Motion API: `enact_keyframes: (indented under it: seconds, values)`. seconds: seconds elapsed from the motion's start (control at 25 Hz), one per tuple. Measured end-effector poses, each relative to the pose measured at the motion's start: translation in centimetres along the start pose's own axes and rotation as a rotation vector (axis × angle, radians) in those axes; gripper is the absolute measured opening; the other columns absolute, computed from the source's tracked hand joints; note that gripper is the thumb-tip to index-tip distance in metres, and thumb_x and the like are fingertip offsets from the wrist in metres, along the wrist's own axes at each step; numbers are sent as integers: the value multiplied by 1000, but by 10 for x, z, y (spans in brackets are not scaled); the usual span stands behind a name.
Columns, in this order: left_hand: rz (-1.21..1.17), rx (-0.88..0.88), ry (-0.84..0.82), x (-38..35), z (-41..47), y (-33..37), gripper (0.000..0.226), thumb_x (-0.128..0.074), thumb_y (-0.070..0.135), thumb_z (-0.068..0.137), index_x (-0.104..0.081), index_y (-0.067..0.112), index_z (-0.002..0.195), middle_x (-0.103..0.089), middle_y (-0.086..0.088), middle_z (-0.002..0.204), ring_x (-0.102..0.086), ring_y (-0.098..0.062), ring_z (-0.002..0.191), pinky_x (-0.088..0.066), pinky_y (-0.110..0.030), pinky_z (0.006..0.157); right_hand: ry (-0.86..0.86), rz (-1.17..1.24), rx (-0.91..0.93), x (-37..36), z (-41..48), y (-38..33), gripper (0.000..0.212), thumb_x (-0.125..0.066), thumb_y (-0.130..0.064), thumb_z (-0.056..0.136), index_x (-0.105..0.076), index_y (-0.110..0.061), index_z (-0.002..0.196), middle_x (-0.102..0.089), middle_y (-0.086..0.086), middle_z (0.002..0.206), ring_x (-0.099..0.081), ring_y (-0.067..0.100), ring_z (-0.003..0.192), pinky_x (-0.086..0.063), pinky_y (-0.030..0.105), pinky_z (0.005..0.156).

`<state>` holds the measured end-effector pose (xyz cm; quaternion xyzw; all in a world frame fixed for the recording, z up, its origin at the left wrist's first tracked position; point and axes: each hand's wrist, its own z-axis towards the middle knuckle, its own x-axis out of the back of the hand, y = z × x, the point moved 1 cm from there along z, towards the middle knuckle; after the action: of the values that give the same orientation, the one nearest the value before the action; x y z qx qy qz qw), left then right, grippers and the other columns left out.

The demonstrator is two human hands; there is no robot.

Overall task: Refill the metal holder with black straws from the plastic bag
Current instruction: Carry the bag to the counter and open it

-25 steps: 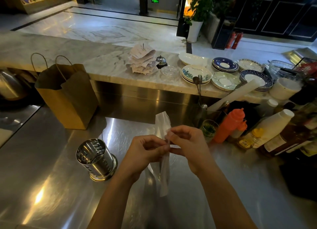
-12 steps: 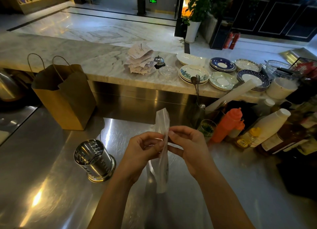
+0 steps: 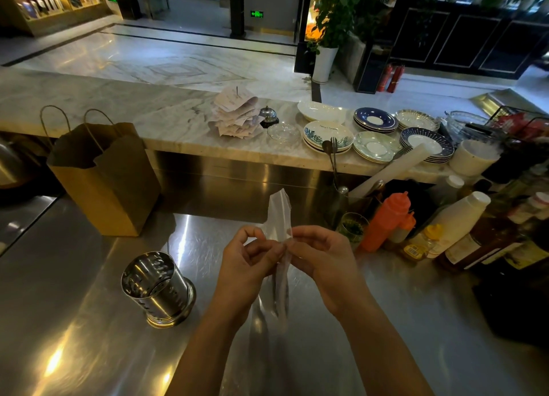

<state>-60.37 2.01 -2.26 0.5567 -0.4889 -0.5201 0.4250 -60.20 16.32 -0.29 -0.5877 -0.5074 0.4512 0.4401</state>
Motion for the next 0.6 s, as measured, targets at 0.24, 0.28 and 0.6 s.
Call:
enact_keyframes:
  seconds: [0.24, 0.28, 0.6]
  values:
    - [-137, 43, -24, -5, -3, 1, 9, -60, 15, 88, -54, 15, 94, -76, -5, 88, -73, -17, 83, -56, -22, 70, 12, 122, 7, 2, 0, -5, 19, -59, 6, 88, -67, -5, 101, -74, 10, 90, -73, 21, 86, -59, 29, 75]
    - [-174, 55, -18, -5, -3, 0, 8, -60, 16, 88, -54, 16, 93, -75, -4, 88, -73, -18, 84, -56, -23, 70, 20, 135, 9, 3, 0, -5, 19, -58, 6, 88, -67, -6, 100, -74, 10, 90, -73, 21, 86, -59, 28, 75]
    - [239, -72, -4, -2, -1, 4, 29, -72, 37, 77, -59, 28, 102, -68, 5, 94, -70, -13, 85, -58, -22, 72, 43, -75, 104, 0, -2, -1, 18, -62, -2, 89, -68, -11, 103, -73, 7, 90, -72, 20, 90, -60, 37, 81]
